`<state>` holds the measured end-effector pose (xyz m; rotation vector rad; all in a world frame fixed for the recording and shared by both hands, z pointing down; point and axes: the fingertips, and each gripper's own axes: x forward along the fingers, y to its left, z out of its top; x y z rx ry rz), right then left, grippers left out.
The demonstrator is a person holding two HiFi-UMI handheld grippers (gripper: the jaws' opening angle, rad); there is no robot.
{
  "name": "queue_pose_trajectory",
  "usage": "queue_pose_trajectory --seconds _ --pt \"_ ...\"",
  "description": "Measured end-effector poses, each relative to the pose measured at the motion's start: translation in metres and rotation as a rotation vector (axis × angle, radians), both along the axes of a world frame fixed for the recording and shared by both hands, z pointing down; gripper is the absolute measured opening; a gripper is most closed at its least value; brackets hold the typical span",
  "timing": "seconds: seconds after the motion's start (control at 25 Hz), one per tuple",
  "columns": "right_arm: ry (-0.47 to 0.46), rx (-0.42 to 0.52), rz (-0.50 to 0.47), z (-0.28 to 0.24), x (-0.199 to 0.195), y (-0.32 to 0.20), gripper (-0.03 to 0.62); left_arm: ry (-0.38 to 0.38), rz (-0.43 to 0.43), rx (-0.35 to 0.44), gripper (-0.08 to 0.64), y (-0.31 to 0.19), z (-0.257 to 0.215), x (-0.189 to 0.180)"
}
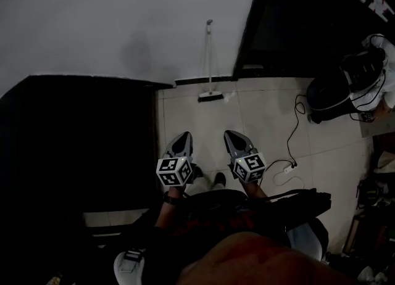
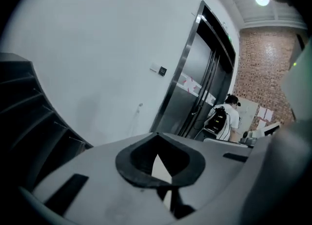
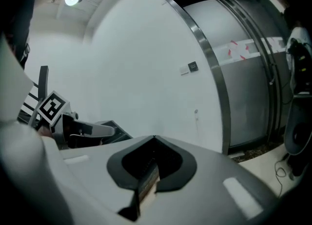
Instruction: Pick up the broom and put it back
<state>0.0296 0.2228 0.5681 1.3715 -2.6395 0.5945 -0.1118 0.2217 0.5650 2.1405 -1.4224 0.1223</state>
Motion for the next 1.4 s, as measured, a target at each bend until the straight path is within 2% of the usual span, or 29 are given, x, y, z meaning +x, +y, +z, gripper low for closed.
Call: queue_pose_trajectory --seconds 0.16,0.32,0.52,1.4 --pt "-0.002 0.033 0.033 -0.008 0.022 0.003 0.000 -0.010 0.057 0.025 0.005 0.010 -0.011 0.029" --pt "-0.003 0.069 0.069 -0.020 0.026 -0.003 0.000 -0.036 0.107 0.062 0.005 0.009 -0.018 0.035" --pt "-0.009 0.100 0.077 -0.048 0.027 -0.004 0.000 -0.052 0.109 0.093 0.005 0.004 -0.040 0.039" --pt "-0.016 0.091 0.025 -0.044 0.014 -0.025 0.000 -0.115 0.095 0.083 0.005 -0.012 -0.031 0.032"
